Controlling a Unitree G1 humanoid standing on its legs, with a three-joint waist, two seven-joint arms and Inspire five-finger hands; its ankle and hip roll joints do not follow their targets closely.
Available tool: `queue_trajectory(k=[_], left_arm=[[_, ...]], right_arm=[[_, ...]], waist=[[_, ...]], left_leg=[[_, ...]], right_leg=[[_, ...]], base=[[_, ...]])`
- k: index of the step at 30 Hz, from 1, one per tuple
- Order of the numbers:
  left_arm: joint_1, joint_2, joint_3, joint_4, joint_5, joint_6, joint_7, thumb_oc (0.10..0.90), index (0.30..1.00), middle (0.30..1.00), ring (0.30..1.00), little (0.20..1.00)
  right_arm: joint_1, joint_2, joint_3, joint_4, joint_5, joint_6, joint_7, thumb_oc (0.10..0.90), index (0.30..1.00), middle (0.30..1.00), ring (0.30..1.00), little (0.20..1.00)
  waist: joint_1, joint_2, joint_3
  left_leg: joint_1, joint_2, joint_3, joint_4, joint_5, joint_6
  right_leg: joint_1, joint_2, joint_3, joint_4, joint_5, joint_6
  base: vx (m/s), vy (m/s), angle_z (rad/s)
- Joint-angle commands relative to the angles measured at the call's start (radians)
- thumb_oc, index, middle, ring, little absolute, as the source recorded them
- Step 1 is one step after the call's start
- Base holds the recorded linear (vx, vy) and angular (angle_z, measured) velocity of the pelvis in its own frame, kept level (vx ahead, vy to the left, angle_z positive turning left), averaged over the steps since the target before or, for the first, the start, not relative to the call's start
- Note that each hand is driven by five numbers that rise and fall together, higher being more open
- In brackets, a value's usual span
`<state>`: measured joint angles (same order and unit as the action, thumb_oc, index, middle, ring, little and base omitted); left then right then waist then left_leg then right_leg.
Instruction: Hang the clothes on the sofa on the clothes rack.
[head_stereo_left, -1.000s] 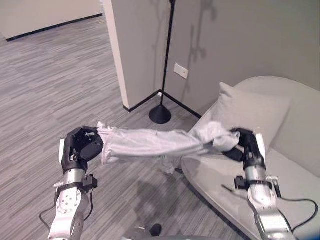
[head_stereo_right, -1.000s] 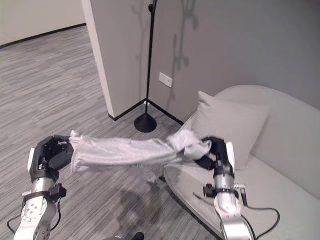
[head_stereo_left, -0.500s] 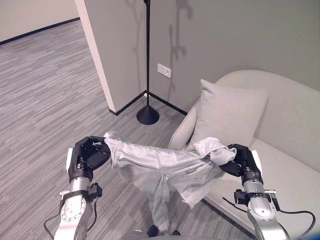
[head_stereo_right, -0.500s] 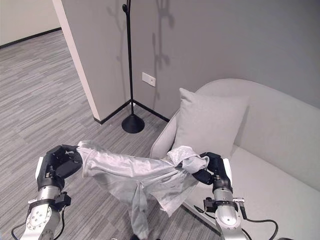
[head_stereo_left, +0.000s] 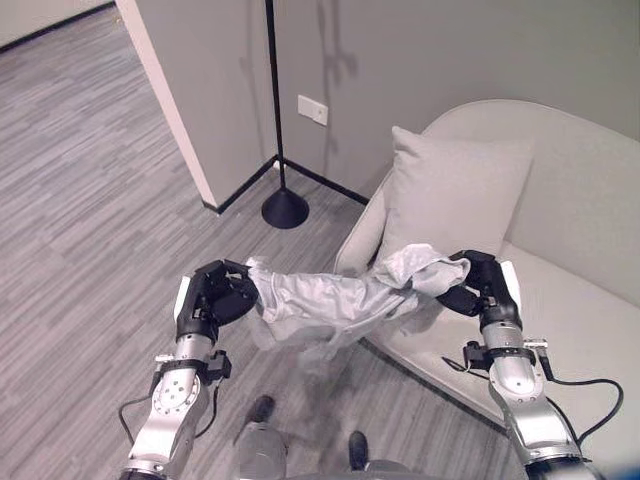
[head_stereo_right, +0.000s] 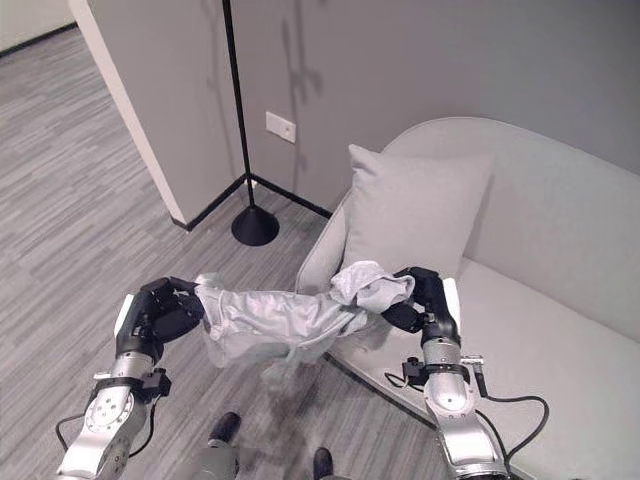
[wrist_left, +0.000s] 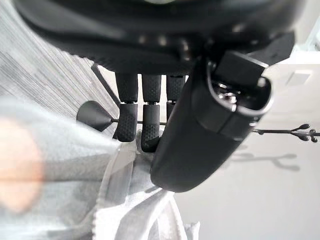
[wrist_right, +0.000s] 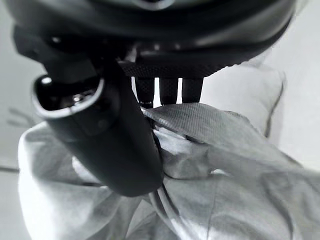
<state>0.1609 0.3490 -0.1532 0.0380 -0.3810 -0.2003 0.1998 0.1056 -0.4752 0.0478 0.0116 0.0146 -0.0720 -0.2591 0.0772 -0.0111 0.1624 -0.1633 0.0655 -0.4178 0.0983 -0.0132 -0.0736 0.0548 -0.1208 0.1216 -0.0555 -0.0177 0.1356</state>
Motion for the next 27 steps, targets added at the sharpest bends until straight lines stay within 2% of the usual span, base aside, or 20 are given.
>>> queue_trajectory(k=[1,2,3,4,5,6,8,9,10,11,12,15,17,18,20,22,23,25,26,27], left_arm=[[-0.069,0.063,0.012,-0.12,0.085,-0.097,0.028,0.4,0.3,0.3,0.3,0.3],[-0.073,0.073,0.013,-0.103,0.093,-0.097,0.035,0.4,0.3,0.3,0.3,0.3],[-0.065,0.087,0.026,-0.11,0.103,-0.099,0.037,0.4,0.3,0.3,0.3,0.3],[-0.049,0.107,0.045,-0.11,0.125,-0.098,0.041,0.4,0.3,0.3,0.3,0.3],[-0.035,0.115,0.066,-0.111,0.135,-0.102,0.044,0.4,0.3,0.3,0.3,0.3],[-0.022,0.119,0.085,-0.114,0.142,-0.108,0.048,0.4,0.3,0.3,0.3,0.3],[0.022,0.115,0.116,-0.109,0.144,-0.108,0.038,0.4,0.3,0.3,0.3,0.3],[0.022,0.115,0.116,-0.109,0.144,-0.108,0.038,0.4,0.3,0.3,0.3,0.3],[0.06,0.111,0.142,-0.113,0.148,-0.102,0.026,0.4,0.3,0.3,0.3,0.3],[0.072,0.111,0.151,-0.119,0.148,-0.096,0.017,0.4,0.3,0.3,0.3,0.3],[0.085,0.109,0.16,-0.124,0.151,-0.095,0.012,0.4,0.3,0.3,0.3,0.3],[0.098,0.082,0.175,-0.111,0.148,-0.094,0.013,0.4,0.3,0.3,0.3,0.3],[0.093,0.074,0.172,-0.105,0.145,-0.094,0.013,0.4,0.3,0.3,0.3,0.3],[0.071,0.054,0.152,-0.097,0.149,-0.093,0.015,0.4,0.3,0.3,0.3,0.3],[0.052,0.041,0.138,-0.081,0.151,-0.094,0.029,0.4,0.3,0.3,0.3,0.3],[0.016,0.031,0.116,-0.079,0.143,-0.092,0.031,0.4,0.3,0.3,0.3,0.3],[0.003,0.03,0.099,-0.078,0.143,-0.093,0.03,0.4,0.3,0.3,0.3,0.3],[-0.021,0.034,0.076,-0.075,0.145,-0.098,0.035,0.4,0.3,0.3,0.3,0.3],[-0.016,0.034,0.075,-0.077,0.145,-0.095,0.035,0.4,0.3,0.3,0.3,0.3],[-0.002,0.027,0.08,-0.08,0.124,-0.096,0.04,0.4,0.3,0.3,0.3,0.3]], right_arm=[[0.001,0.033,-0.054,-0.133,-0.05,-0.059,-0.014,0.4,0.3,0.3,0.3,0.3],[0.006,0.053,-0.048,-0.118,-0.043,-0.055,-0.02,0.4,0.3,0.3,0.3,0.3],[-0.001,0.07,-0.041,-0.091,-0.022,-0.055,-0.025,0.4,0.3,0.3,0.3,0.3],[-0.016,0.08,-0.025,-0.075,-0.021,-0.051,-0.024,0.4,0.3,0.3,0.3,0.3],[-0.024,0.081,-0.019,-0.074,-0.032,-0.049,-0.021,0.4,0.3,0.3,0.3,0.3],[-0.025,0.079,-0.012,-0.082,-0.044,-0.055,-0.017,0.4,0.3,0.3,0.3,0.3],[0.024,0.077,-0.023,-0.107,-0.034,-0.063,0.006,0.4,0.3,0.3,0.3,0.3],[0.024,0.077,-0.023,-0.108,-0.034,-0.063,0.006,0.4,0.3,0.3,0.3,0.3],[0.05,0.057,-0.041,-0.112,-0.028,-0.076,0.027,0.4,0.3,0.3,0.3,0.3],[0.062,0.049,-0.049,-0.11,-0.027,-0.08,0.037,0.4,0.3,0.3,0.3,0.3],[0.078,0.042,-0.057,-0.108,-0.029,-0.08,0.042,0.4,0.3,0.3,0.3,0.3],[0.101,0.022,-0.088,-0.102,-0.048,-0.092,0.026,0.4,0.3,0.3,0.3,0.3],[0.102,0.02,-0.097,-0.103,-0.052,-0.095,0.018,0.4,0.3,0.3,0.3,0.3],[0.102,0.015,-0.116,-0.103,-0.087,-0.096,-0.007,0.4,0.3,0.3,0.3,0.3],[0.104,0.021,-0.125,-0.099,-0.096,-0.096,-0.027,0.4,0.3,0.3,0.3,0.3],[0.086,0.025,-0.132,-0.097,-0.099,-0.089,-0.047,0.4,0.3,0.3,0.3,0.3],[0.077,0.025,-0.135,-0.096,-0.11,-0.086,-0.061,0.4,0.3,0.3,0.3,0.3],[0.057,0.017,-0.139,-0.091,-0.116,-0.08,-0.082,0.4,0.3,0.3,0.3,0.3],[0.042,0.013,-0.135,-0.088,-0.119,-0.076,-0.095,0.4,0.3,0.3,0.3,0.3],[0.028,0.014,-0.135,-0.089,-0.124,-0.062,-0.113,0.4,0.3,0.3,0.3,0.3]], waist=[[0.013,0.015,-0.147],[0.015,0.011,-0.148],[0.021,0.016,-0.148],[0.034,0.02,-0.146],[0.046,0.029,-0.142],[0.049,0.04,-0.135],[0.037,0.044,-0.132],[0.038,0.044,-0.132],[0.034,0.032,-0.134],[0.034,0.019,-0.136],[0.034,0.004,-0.134],[0.029,-0.031,-0.126],[0.028,-0.037,-0.12],[0.024,-0.041,-0.112],[0.013,-0.044,-0.111],[0.007,-0.03,-0.106],[0.003,-0.022,-0.1],[0.004,0.007,-0.075],[0.009,0.016,-0.075],[0.016,0.009,-0.084]], left_leg=[[0.011,-0.098,-0.024,-0.03,-0.019,0.1],[0.0,-0.149,-0.025,0.0,-0.043,0.122],[0.0,-0.178,-0.019,0.005,-0.054,0.143],[0.008,-0.194,-0.011,0.007,-0.06,0.161],[0.014,-0.2,0.005,0.013,-0.065,0.169],[0.022,-0.195,0.026,0.018,-0.075,0.175],[0.044,-0.193,0.035,0.006,-0.085,0.181],[0.045,-0.192,0.036,0.006,-0.086,0.181],[0.055,-0.194,0.041,-0.012,-0.087,0.18],[0.064,-0.199,0.049,-0.021,-0.088,0.179],[0.078,-0.204,0.056,-0.031,-0.089,0.177],[0.122,-0.213,0.085,-0.056,-0.095,0.166],[0.132,-0.22,0.09,-0.057,-0.098,0.163],[0.143,-0.236,0.092,-0.033,-0.114,0.16],[0.151,-0.246,0.088,0.005,-0.138,0.148],[0.123,-0.257,0.112,0.136,-0.183,0.128],[0.098,-0.259,0.13,0.224,-0.156,0.114],[-0.032,-0.262,0.153,0.468,-0.069,0.094],[-0.076,-0.261,0.164,0.534,-0.033,0.102],[-0.136,-0.256,0.179,0.524,-0.054,0.138]], right_leg=[[0.013,-0.157,0.044,0.008,0.061,-0.058],[-0.007,-0.189,0.045,0.021,0.124,-0.062],[-0.035,-0.206,0.039,0.042,0.179,-0.073],[-0.075,-0.223,0.019,0.061,0.267,-0.083],[-0.096,-0.233,-0.029,0.076,0.294,-0.09],[-0.109,-0.211,-0.067,0.106,0.259,-0.1],[-0.111,-0.107,-0.05,0.185,0.116,-0.113],[-0.113,-0.107,-0.048,0.189,0.113,-0.113],[-0.103,-0.013,-0.05,0.218,0.0,-0.108],[-0.096,0.03,-0.058,0.231,-0.046,-0.107],[-0.093,0.068,-0.059,0.24,-0.075,-0.107],[-0.106,0.18,-0.036,0.229,-0.089,-0.101],[-0.099,0.199,-0.037,0.209,-0.084,-0.105],[-0.081,0.207,-0.046,0.185,-0.088,-0.123],[-0.068,0.214,-0.025,0.177,-0.082,-0.135],[-0.041,0.207,-0.016,0.148,-0.073,-0.147],[-0.026,0.204,-0.008,0.132,-0.068,-0.151],[-0.013,0.218,0.013,0.104,-0.052,-0.161],[-0.005,0.222,0.019,0.091,-0.048,-0.166],[0.026,0.206,0.039,0.04,-0.04,-0.165]], base=[[0.05,0.891,0.2],[0.03,0.851,0.11],[-0.01,0.809,-0.03],[-0.02,0.715,-0.31],[-0.04,0.624,-0.66],[-0.02,0.504,-0.84],[0.0,0.293,-0.73],[0.02,0.209,-0.28],[0.04,0.174,-0.12],[0.07,0.196,-0.22],[0.08,0.092,-0.23],[0.08,0.051,-0.33],[0.08,0.055,-0.29],[0.12,0.061,-0.18],[0.17,0.053,0.02],[0.15,0.072,0.25],[0.08,0.104,0.17],[0.01,0.11,0.0],[0.14,0.15,0.09],[0.14,0.118,0.01]])
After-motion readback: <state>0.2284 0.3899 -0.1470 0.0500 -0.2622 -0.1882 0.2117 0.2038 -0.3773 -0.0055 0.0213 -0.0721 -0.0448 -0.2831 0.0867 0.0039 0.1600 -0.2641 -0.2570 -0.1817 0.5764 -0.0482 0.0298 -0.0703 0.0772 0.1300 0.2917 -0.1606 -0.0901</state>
